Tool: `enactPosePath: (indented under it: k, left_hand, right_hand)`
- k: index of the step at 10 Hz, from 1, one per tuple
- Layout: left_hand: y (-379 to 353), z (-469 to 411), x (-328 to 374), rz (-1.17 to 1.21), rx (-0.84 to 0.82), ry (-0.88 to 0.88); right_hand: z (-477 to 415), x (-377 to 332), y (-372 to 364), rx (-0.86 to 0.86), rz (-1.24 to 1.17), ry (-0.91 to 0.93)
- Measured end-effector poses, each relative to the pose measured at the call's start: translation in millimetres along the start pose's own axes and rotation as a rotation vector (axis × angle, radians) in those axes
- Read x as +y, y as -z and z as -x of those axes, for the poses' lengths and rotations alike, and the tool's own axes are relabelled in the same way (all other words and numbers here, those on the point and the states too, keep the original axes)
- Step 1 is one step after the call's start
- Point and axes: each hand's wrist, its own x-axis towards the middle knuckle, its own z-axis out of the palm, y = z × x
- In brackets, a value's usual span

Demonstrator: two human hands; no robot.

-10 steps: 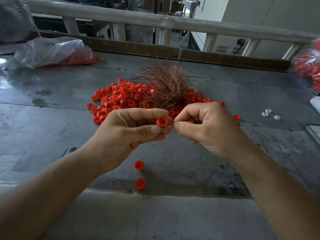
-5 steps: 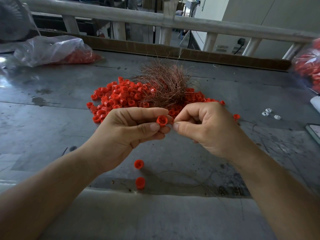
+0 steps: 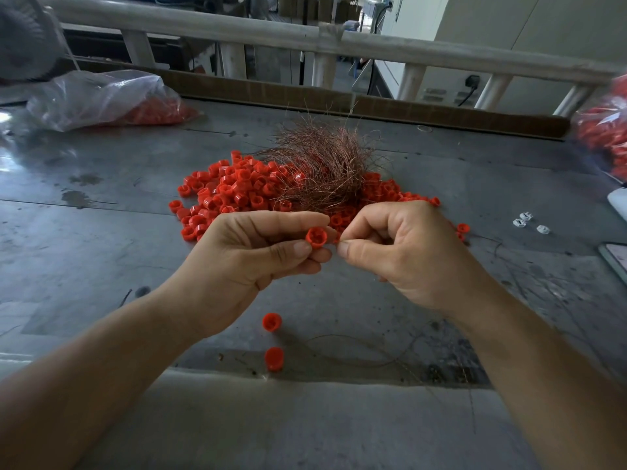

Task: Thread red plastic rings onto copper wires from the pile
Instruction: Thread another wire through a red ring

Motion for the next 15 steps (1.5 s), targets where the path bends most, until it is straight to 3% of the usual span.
enactPosePath:
  k: [2, 5, 6, 7, 8, 9, 12, 14, 15]
  left_hand:
    - [0.9, -0.1, -0.7, 0.035, -0.039, 0.004]
    - [1.2, -0.5, -0.4, 0.143, -0.085, 0.050]
    - [1.3, -0.2, -0.8, 0.145, -0.081, 0.099]
    - [-0.3, 0.2, -1.0, 0.127, -0.094, 0.125]
    - [-1.6, 0.5, -0.8, 0.118, -0.080, 0.131]
    - [-1.4, 0.2, -0.3, 0.121, -0.053, 0.139]
    - [-1.4, 0.7, -0.5, 0.119, -0.056, 0.134]
    - [-1.8, 0.8, -1.0, 0.103, -0.057, 0.147]
    - [-2.6, 0.5, -0.9, 0.090, -0.042, 0.153]
  right_hand:
    - [0.6, -2.1, -1.3, -0.044, -0.037, -0.047]
    - [0.4, -2.2, -5.6, -0.117, -0.318, -0.196]
    - [0.4, -3.7, -3.6, -0.209, -0.283, -0.232]
    - [-5.6, 9.6, 13.8, -0.092, -0.009, -0.238]
    - [-13.2, 34.8, 40.5, 0.191, 0.343, -0.269]
    - [-16.3, 55.0, 55.4, 0.262, 0.460, -0.338]
    - [-19.1, 65.7, 43.4, 0.133, 0.507, -0.354]
    - [-22.2, 70.2, 35.1, 0.051, 0.664, -0.364]
    - [-19.7, 61.0, 45.6, 0.057, 0.549, -0.362]
